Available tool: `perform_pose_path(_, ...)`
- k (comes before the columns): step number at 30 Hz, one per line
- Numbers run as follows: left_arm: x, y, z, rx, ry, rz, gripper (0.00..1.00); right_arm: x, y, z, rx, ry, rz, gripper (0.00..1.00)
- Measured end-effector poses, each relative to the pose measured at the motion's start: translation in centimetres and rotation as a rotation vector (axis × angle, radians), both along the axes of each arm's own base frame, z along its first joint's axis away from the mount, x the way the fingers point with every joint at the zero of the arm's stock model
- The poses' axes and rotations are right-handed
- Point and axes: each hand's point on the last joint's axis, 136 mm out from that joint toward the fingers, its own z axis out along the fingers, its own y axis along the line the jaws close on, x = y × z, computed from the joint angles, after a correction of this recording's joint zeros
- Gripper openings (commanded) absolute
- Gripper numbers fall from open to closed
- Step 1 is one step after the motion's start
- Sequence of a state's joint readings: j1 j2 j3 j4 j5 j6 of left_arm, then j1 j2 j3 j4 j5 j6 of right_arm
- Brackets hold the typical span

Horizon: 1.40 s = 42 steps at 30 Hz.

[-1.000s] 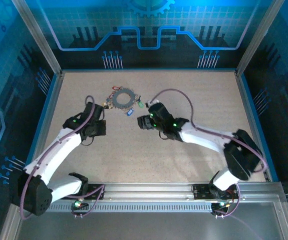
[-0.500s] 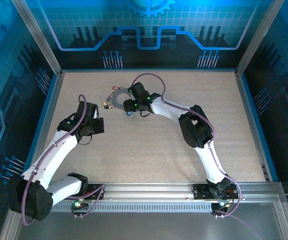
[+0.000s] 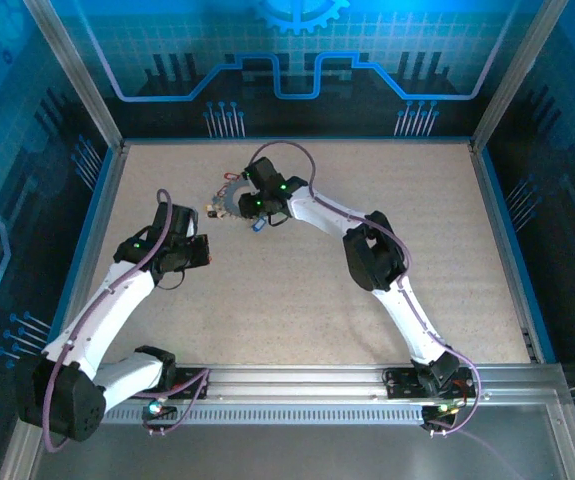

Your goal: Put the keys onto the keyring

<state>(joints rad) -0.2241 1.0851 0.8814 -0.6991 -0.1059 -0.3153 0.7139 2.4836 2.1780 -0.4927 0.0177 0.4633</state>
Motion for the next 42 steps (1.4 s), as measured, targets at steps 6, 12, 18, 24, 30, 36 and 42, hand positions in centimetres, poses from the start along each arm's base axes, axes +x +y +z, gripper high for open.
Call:
perform_pose_path(6, 0.0, 0.0, 0.0, 0.001, -0.003, 0.001, 0.0, -0.2, -0.1, -1.7, -0.047, 0.029, -0.007, 0.31)
perform_pose_path(12, 0.0, 0.0, 0.6, -0.003, -0.022, 0.001, 0.0, -0.2, -0.2, -3.0, -0.071, 0.05, -0.009, 0.24)
perform_pose_path(18, -0.1, 0.1, 0.6, -0.003, -0.023, 0.001, 0.0, -0.4, -0.4, -3.3, -0.09, 0.054, 0.006, 0.12)
perform_pose_path(24, -0.1, 0.1, 0.5, 0.0, -0.023, 0.003, 0.0, -0.5, -0.4, -3.3, -0.096, 0.052, 0.015, 0.11)
perform_pose_path(30, -0.1, 0.1, 0.5, 0.0, -0.023, 0.003, 0.0, -3.0, -1.8, -3.1, -0.133, 0.063, 0.07, 0.11)
perform_pose_path(36, -0.1, 0.1, 0.4, -0.001, -0.02, 0.004, 0.0, -8.1, -4.9, -1.2, -0.163, 0.076, 0.181, 0.11)
perform_pose_path(42, -0.2, 0.1, 0.3, -0.005, -0.015, 0.012, 0.0, -13.6, -9.5, -1.1, -0.197, 0.11, 0.25, 0.11)
